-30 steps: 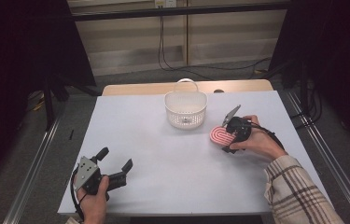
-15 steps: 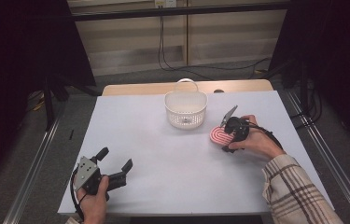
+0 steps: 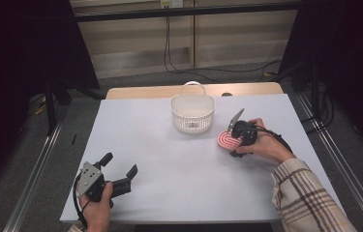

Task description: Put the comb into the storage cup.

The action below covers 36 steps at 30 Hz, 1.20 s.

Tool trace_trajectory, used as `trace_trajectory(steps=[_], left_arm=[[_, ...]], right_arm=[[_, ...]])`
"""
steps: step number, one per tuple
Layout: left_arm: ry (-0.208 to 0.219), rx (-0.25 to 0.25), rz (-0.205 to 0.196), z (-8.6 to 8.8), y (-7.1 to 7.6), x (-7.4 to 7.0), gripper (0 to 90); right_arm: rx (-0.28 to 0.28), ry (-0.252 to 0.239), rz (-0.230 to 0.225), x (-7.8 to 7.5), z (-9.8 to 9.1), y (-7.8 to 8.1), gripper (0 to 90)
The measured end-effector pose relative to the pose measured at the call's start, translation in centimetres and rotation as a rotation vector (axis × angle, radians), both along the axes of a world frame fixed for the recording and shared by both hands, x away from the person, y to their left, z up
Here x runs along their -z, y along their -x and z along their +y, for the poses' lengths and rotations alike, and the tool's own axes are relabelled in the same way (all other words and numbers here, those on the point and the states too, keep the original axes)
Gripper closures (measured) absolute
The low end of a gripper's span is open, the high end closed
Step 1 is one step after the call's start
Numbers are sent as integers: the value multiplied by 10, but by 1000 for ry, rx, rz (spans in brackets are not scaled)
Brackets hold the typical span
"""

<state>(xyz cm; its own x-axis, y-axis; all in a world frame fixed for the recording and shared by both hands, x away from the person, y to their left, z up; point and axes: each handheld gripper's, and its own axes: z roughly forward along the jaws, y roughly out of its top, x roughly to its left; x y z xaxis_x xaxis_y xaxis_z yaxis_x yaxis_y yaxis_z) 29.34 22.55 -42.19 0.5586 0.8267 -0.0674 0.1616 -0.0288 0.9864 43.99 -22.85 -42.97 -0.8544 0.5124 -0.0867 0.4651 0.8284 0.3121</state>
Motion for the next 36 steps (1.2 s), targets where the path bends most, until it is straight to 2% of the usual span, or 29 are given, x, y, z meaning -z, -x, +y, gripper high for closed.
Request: trace_trajectory(steps=[12,18,22,31,36], left_arm=[[2,-2,-1,-1,0,0,30],[3,0,-1,-1,0,0,29],[8,-1,-3,0,0,0,29],[6,4,-3,0,0,0,29],[7,3,-3,0,0,0,29]], right_arm=[[7,-6,15,2,-1,-3,155],[-7,-9,12,3,-1,-4,144],[-11,-17,40,2,-2,-6,181],[9,23,56,0,3,-6,193],[9,32,47,0,4,-5,195]])
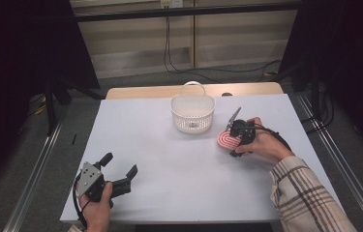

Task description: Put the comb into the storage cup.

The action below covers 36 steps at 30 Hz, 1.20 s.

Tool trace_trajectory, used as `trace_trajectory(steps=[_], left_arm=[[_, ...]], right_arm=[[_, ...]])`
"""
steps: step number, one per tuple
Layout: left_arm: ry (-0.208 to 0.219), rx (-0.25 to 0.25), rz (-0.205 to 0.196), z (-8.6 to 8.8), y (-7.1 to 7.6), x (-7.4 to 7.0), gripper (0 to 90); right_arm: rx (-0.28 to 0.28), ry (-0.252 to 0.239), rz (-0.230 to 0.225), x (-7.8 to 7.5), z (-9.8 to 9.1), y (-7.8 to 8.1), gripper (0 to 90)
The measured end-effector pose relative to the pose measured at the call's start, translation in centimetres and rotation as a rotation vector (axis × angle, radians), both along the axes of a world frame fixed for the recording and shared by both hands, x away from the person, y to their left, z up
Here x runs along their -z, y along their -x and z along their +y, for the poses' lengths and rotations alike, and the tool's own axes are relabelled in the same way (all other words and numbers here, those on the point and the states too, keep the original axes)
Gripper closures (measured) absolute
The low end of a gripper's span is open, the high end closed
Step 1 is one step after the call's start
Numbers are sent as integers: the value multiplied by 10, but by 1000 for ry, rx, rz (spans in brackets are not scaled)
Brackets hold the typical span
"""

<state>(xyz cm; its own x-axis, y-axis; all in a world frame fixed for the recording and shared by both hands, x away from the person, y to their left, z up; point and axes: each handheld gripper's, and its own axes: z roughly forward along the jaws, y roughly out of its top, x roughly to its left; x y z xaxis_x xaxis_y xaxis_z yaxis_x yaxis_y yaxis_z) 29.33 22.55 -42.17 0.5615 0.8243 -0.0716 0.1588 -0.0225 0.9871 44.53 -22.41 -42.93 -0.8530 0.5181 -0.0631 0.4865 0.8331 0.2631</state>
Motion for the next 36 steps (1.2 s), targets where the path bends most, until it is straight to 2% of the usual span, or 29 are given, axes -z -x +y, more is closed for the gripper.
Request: trace_trajectory(steps=[13,26,36], left_arm=[[-2,-1,0,0,0,0,29],[-7,-1,4,0,0,0,30],[-7,-2,3,0,0,0,29]], right_arm=[[31,3,12,-2,-5,1,196],[62,-2,13,-11,-11,2,196],[74,-18,-17,-19,-12,3,196]])
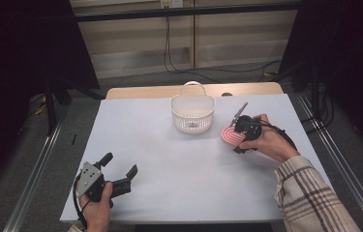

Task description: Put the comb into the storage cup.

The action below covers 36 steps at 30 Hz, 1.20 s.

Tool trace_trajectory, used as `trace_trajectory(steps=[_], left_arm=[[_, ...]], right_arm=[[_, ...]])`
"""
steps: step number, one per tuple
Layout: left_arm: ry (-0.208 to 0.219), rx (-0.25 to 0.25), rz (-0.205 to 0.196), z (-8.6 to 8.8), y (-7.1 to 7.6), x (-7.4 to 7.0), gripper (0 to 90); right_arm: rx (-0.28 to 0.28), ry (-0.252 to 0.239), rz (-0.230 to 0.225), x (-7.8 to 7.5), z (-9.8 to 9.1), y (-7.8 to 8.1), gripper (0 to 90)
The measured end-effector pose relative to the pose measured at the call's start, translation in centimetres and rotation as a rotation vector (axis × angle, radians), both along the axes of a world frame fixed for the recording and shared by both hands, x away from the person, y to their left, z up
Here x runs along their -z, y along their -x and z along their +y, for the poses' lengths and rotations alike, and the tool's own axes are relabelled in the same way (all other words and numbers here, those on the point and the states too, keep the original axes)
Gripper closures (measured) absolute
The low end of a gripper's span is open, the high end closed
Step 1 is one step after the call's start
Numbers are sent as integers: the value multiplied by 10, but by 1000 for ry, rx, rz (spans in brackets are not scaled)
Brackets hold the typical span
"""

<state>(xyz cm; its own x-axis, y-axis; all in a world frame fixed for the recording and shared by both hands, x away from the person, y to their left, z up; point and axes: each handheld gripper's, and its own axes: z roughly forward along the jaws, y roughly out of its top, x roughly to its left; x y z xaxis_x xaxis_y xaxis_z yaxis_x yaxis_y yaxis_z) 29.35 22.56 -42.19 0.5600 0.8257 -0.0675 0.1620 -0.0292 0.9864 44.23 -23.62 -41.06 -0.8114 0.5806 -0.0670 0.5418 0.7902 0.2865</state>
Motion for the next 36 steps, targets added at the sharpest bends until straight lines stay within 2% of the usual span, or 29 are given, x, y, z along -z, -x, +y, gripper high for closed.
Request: trace_trajectory(steps=[21,36], left_arm=[[11,-2,-3,-1,0,0,29],[4,-2,-7,0,0,-1,30]], right_arm=[[59,-91,-74,-22,-7,8,197],[79,-149,-165,-37,-8,16,196]])
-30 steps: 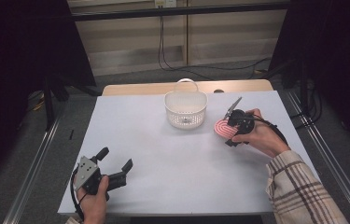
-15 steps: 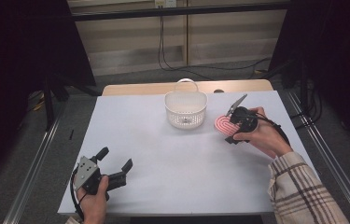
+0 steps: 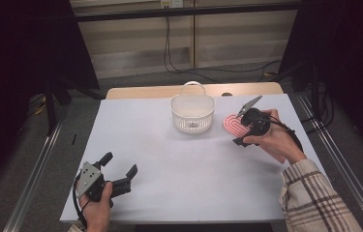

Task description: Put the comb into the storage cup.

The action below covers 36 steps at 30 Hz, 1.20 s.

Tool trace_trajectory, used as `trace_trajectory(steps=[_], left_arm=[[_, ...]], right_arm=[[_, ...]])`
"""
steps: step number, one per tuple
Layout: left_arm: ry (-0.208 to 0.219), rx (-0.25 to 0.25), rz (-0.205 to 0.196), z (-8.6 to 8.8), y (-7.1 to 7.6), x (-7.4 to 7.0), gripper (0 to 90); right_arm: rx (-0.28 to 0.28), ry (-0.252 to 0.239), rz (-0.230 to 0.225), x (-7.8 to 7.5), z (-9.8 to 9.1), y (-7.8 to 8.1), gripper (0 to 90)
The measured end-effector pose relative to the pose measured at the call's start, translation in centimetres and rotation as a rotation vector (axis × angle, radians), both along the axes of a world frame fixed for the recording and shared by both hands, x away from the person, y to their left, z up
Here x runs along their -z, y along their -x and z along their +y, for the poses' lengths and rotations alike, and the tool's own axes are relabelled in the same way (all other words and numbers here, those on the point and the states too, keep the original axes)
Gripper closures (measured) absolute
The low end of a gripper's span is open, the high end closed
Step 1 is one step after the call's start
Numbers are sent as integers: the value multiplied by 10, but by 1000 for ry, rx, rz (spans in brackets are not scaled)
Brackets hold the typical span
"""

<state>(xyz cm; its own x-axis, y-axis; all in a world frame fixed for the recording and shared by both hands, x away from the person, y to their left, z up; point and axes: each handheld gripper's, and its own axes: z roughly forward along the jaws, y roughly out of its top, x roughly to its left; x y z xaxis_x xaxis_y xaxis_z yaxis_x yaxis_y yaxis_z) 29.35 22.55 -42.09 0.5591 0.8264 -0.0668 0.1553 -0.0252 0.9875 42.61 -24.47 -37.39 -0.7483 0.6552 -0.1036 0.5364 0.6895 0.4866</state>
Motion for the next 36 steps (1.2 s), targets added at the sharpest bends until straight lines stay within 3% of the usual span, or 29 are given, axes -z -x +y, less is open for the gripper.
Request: trace_trajectory(steps=[9,19,36], left_arm=[[3,0,-1,0,0,0,29],[4,0,-1,-1,0,0,29],[-5,7,-3,-2,0,0,29]], right_arm=[[28,-52,-79,-8,1,2,196],[68,-112,-136,-14,-3,5,196],[77,-231,-266,-23,3,11,195]])
